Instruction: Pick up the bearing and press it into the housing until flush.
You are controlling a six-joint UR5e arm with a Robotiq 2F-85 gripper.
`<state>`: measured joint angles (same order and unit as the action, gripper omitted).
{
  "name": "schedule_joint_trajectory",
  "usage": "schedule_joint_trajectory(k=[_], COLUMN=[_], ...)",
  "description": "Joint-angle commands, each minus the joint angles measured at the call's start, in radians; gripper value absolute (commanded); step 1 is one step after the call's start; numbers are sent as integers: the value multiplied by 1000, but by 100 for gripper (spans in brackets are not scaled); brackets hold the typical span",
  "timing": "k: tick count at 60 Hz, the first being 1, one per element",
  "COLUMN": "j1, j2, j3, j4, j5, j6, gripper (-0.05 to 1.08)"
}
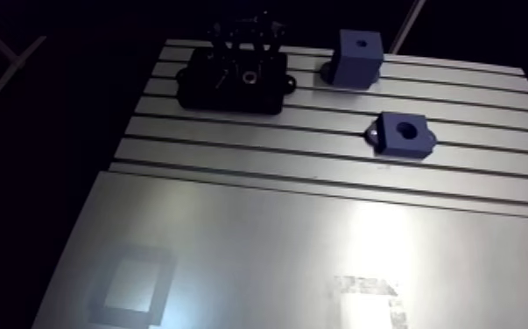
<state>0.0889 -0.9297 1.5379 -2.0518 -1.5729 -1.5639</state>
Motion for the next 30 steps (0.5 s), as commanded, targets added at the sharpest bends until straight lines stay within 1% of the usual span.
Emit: schedule_joint_trajectory(k=[1,20,30], j1=[-1,-7,-6], j2=[4,4,-13], j3=[-1,-8,-12], j4=[0,6,25], j5=[-2,-2,-3], j6=[0,-1,-2], gripper=[54,56,56])
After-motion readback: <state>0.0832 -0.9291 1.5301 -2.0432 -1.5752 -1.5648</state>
